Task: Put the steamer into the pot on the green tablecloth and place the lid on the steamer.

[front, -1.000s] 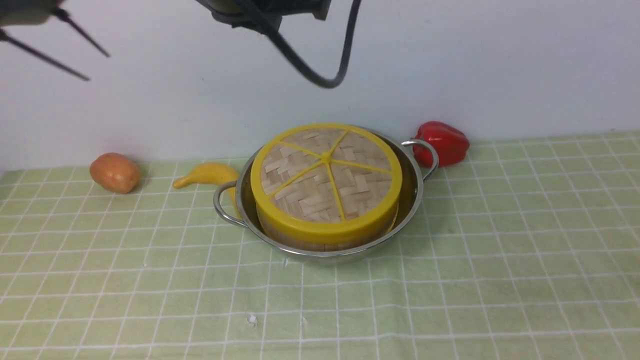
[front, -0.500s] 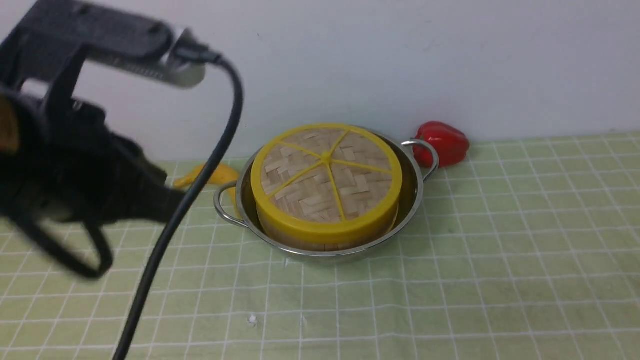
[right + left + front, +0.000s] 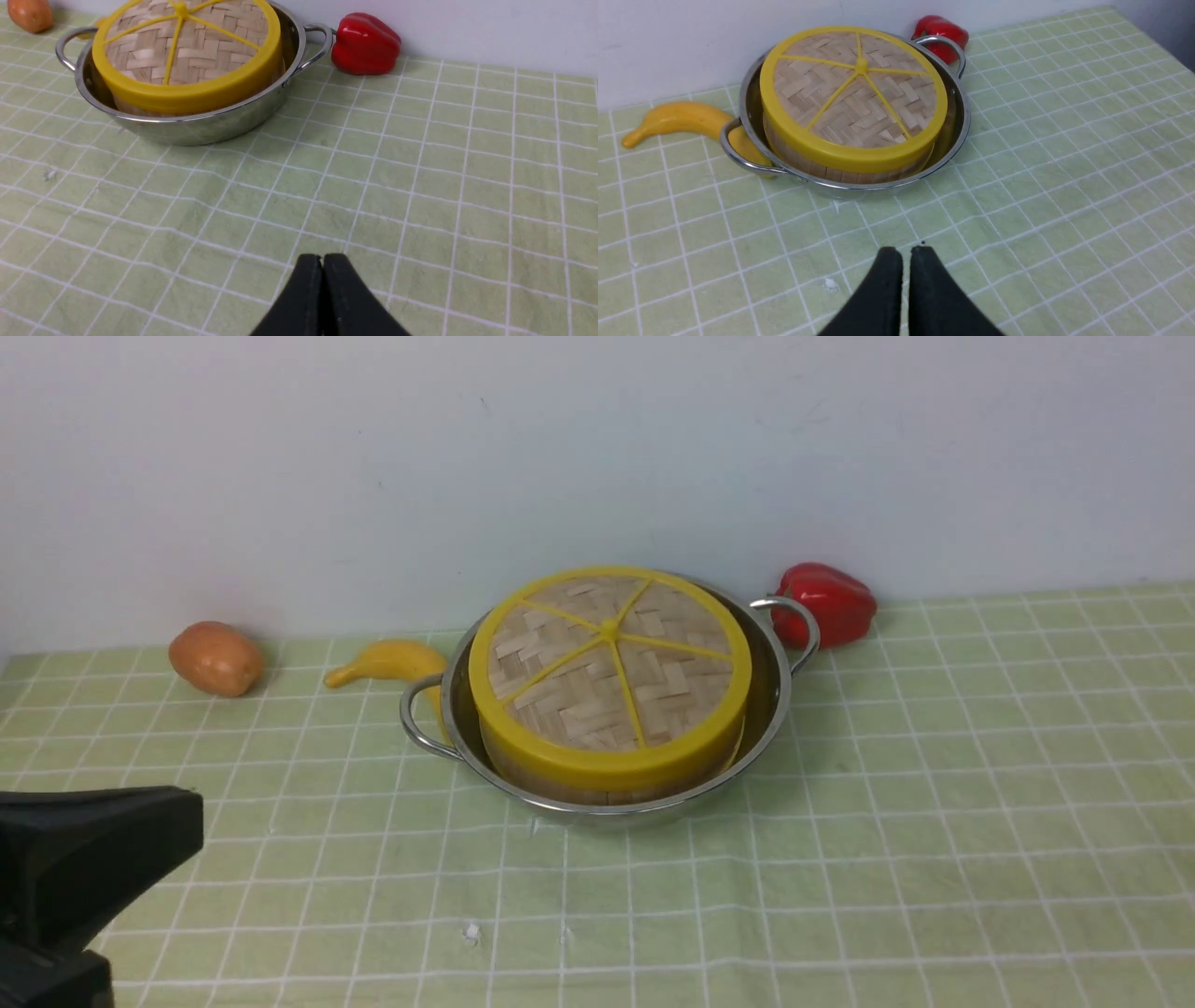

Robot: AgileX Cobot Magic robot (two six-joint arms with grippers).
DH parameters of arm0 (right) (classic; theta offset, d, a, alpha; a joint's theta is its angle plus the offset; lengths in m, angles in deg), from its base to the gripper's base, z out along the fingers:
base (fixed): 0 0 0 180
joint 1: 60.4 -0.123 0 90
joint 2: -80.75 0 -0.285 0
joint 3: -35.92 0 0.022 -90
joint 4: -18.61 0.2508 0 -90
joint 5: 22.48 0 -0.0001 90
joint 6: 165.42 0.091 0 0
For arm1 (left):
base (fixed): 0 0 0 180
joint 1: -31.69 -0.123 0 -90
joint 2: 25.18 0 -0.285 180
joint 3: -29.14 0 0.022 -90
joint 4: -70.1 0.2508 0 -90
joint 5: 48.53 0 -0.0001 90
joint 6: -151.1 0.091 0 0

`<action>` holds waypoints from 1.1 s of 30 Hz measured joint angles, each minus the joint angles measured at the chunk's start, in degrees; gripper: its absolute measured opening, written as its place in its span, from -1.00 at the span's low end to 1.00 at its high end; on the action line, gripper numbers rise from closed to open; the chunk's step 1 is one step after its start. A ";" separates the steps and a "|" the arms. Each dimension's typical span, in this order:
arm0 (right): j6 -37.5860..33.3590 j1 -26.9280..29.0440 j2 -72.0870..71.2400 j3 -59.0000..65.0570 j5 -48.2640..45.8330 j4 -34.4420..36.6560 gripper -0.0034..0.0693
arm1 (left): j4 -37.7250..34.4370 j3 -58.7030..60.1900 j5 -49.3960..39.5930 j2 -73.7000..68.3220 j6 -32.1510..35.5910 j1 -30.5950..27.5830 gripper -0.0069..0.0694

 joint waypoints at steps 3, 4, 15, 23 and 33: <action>0.00 0.00 0.00 0.00 0.00 0.27 -0.87 | 0.50 0.06 0.00 -0.06 0.63 0.00 -0.76; 0.00 0.00 0.00 0.00 0.00 0.27 -0.86 | 1.21 0.28 0.16 -0.06 1.49 0.00 -0.76; -0.25 0.00 0.00 0.00 0.06 0.49 -0.81 | 14.97 19.36 19.48 9.20 3.68 -11.43 -0.70; -0.25 0.00 0.00 0.00 0.06 0.72 -0.76 | 15.60 46.12 34.68 27.87 3.68 -28.21 -0.60; -0.25 0.00 0.00 0.00 0.06 0.72 -0.71 | 15.88 48.49 37.51 34.16 3.68 -30.30 -0.54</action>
